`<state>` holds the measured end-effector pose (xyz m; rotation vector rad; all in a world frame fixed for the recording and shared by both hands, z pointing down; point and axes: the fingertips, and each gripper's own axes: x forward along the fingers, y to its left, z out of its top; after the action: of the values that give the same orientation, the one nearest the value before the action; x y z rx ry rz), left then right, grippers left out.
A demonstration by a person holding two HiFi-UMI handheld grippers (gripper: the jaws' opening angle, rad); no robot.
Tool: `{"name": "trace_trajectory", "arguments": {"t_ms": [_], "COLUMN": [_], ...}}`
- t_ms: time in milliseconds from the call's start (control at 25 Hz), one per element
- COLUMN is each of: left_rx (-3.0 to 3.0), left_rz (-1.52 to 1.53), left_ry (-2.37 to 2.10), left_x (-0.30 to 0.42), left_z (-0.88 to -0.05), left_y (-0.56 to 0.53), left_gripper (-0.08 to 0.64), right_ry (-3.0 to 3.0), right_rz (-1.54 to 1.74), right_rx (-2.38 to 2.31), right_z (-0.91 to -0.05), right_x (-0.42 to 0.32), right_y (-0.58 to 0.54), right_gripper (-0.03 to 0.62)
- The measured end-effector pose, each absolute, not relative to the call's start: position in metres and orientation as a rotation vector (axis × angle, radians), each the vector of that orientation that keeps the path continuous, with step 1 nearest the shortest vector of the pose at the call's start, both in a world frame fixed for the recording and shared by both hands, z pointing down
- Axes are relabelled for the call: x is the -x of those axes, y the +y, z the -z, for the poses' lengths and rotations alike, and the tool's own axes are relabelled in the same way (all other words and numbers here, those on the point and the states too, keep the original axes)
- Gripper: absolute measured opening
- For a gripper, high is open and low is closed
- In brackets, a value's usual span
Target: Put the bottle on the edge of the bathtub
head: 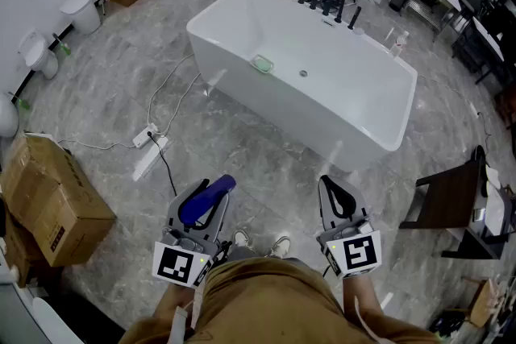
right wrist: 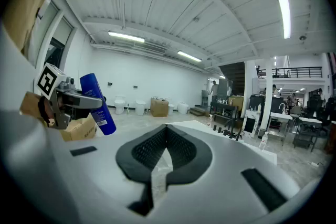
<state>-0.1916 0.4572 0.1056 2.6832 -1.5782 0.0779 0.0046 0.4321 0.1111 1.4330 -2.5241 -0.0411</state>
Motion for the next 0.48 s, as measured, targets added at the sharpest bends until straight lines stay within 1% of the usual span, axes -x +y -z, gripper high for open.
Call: {"name": "trace_trajectory", "arguments": {"t_ms": [480], "left_rx": [-2.686], "left_rz": [-0.065], "left_ry": [-1.538], "left_x": [0.191], "left_z": [-0.116], "left_y": [0.446], "left_gripper": [0.163], "right_ry": [-2.484], "right_rz": [-0.014], "right_rx": [-1.467], "right_z": [-0.122], "right_x": [-0.009], "right_y": [0.428], "right_gripper": [0.005]}}
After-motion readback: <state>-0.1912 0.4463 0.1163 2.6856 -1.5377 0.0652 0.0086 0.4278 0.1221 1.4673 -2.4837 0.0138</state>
